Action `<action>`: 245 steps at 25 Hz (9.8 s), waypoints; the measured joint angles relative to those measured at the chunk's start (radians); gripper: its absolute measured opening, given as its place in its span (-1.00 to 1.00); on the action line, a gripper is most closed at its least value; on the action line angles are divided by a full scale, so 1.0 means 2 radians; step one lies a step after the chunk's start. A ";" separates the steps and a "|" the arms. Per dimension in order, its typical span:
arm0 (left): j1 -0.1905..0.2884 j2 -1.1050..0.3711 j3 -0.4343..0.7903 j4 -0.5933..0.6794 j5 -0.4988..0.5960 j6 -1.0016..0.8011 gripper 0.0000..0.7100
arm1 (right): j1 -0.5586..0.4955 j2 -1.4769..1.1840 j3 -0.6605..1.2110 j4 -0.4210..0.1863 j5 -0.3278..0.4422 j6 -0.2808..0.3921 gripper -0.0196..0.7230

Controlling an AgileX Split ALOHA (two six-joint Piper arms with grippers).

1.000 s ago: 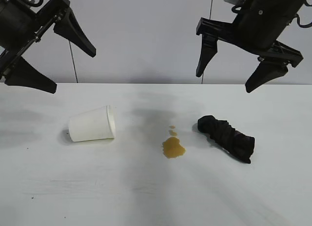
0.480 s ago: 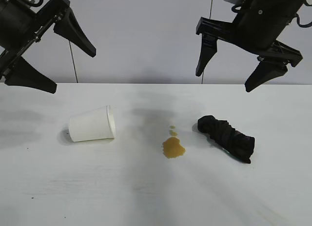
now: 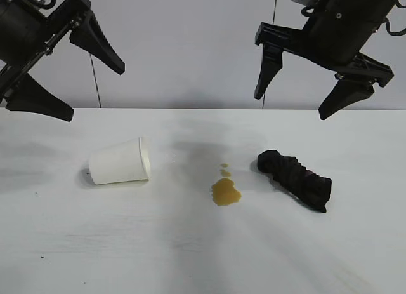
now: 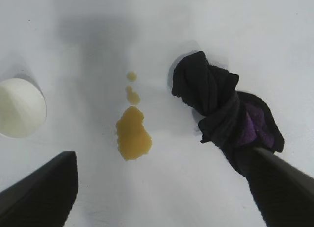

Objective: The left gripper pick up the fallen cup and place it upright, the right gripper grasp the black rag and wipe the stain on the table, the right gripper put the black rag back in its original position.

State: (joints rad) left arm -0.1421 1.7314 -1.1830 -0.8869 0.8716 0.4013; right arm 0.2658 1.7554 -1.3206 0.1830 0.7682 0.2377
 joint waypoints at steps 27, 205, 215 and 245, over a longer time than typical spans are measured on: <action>-0.175 0.037 -0.102 0.419 -0.060 0.214 0.96 | 0.000 0.000 0.000 0.000 0.006 -0.024 0.81; -0.048 0.049 -0.052 0.123 -0.058 0.093 0.95 | 0.046 0.089 0.000 0.032 -0.057 -0.089 -0.63; -0.048 0.049 -0.052 0.123 -0.058 0.093 0.95 | 0.109 0.171 0.000 0.000 -0.108 -0.067 -0.63; -0.048 0.049 -0.052 0.123 -0.058 0.093 0.95 | 0.106 0.216 -0.068 -0.075 -0.119 0.027 -0.63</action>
State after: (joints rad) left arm -0.2384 1.8291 -1.2871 -0.6411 0.7547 0.5874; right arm 0.4768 2.1866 -1.4569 0.0340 0.5303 0.2910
